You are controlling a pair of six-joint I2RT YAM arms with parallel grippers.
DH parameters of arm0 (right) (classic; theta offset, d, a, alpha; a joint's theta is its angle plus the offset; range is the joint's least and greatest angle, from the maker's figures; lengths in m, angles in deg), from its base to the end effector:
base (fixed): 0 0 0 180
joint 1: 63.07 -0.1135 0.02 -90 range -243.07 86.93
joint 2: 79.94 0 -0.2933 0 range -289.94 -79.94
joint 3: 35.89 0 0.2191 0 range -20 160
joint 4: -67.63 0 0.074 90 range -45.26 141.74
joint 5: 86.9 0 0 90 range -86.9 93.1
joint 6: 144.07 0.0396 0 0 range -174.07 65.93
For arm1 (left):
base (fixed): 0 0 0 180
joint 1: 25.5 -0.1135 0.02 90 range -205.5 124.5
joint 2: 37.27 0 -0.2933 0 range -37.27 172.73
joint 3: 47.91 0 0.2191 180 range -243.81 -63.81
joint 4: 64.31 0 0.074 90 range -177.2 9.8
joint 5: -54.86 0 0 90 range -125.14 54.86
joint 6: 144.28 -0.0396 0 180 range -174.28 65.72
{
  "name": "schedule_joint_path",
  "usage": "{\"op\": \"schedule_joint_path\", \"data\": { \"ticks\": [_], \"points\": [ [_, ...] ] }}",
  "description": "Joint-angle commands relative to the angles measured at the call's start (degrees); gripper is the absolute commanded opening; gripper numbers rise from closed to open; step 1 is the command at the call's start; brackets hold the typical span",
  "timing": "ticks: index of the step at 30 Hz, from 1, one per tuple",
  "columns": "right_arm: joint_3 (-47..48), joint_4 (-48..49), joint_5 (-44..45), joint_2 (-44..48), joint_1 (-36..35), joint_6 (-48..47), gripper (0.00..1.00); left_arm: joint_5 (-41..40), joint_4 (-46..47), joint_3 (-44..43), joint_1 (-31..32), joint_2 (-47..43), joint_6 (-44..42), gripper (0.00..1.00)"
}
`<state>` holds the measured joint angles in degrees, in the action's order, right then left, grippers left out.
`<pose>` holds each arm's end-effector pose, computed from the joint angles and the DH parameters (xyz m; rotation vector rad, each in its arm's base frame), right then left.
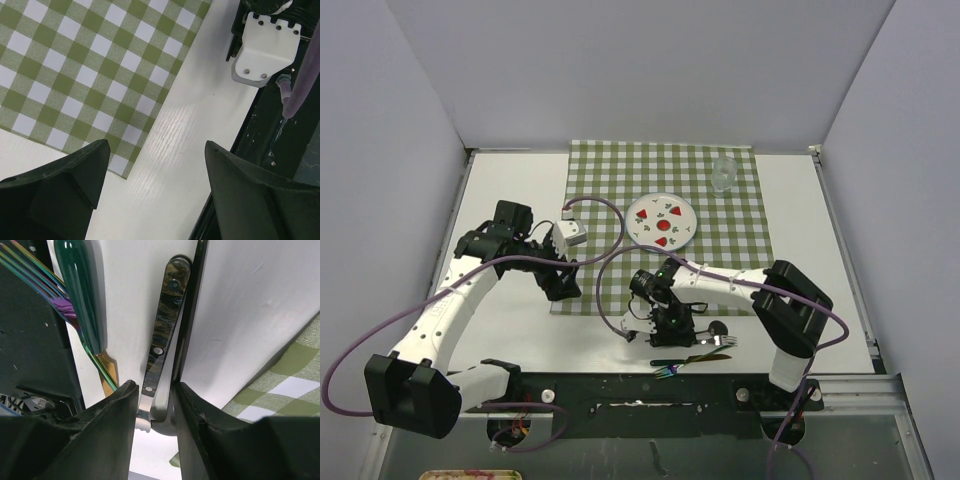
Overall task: Set the dinner table for one person
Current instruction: Adjust the utensils at the center of the board.
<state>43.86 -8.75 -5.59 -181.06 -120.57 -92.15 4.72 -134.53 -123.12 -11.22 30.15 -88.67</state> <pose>0.1375 0.2270 0.2093 2.1948 -2.0115 -0.1889 0.1612 -0.0672 0.3215 1.2082 2.1426 -0.7698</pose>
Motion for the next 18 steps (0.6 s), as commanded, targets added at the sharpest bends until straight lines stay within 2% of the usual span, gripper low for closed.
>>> {"op": "schedule_joint_path", "data": {
  "ticks": [1,6,18],
  "points": [
    [-0.74,-1.24,-2.38,-0.62,-1.39,0.62,0.36,0.38,-0.47,-3.04,0.34,0.08,-1.18,0.76],
    [-1.09,-1.32,-2.69,-0.47,-1.98,0.62,0.36,0.33,-0.49,-3.18,0.45,0.42,-1.25,0.76],
    [-0.24,2.83,2.74,-1.27,-1.9,1.16,0.36,-0.18,-0.64,-2.83,0.48,0.18,-1.37,0.76]
  ]
}}
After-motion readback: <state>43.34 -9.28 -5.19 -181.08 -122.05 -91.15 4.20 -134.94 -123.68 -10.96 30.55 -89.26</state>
